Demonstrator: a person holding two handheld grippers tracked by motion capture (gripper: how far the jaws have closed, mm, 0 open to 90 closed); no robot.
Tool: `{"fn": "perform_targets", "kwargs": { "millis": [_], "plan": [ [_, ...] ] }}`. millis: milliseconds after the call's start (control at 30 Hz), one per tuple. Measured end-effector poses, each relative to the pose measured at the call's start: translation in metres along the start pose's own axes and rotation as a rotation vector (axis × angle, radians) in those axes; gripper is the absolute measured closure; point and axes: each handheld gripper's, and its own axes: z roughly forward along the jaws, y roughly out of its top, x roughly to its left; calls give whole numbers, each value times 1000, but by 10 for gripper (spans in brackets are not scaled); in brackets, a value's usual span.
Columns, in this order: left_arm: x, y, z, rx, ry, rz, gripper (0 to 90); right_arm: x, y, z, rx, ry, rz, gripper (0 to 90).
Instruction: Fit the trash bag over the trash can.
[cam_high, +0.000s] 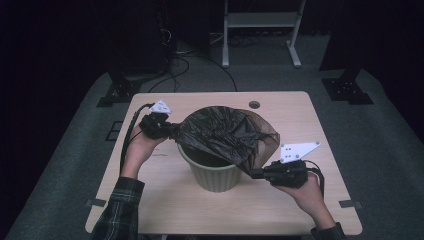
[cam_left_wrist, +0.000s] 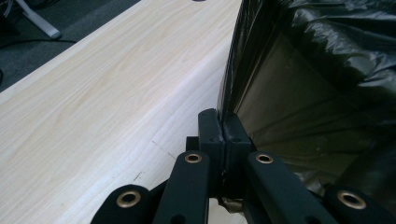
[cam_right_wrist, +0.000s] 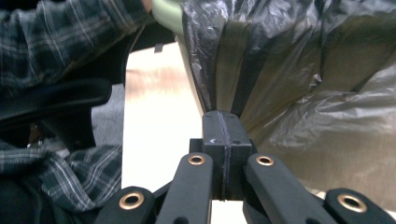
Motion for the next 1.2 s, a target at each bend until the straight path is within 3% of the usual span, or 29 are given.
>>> {"fn": "perform_targets", "kwargs": {
  "millis": [400, 733, 833, 1200],
  "plan": [
    [0, -3, 1, 7, -2, -2, 890, 10, -20, 30, 113, 40, -1, 900],
    [0, -4, 4, 16, 0, -4, 890, 5, -46, 53, 215, 34, 28, 900],
    [1, -6, 8, 32, 7, -2, 890, 1, -51, 58, 248, 13, 36, 900],
    [2, -18, 22, 58, -2, -19, 890, -8, -64, 61, 269, -5, 63, 900]
  ]
}}
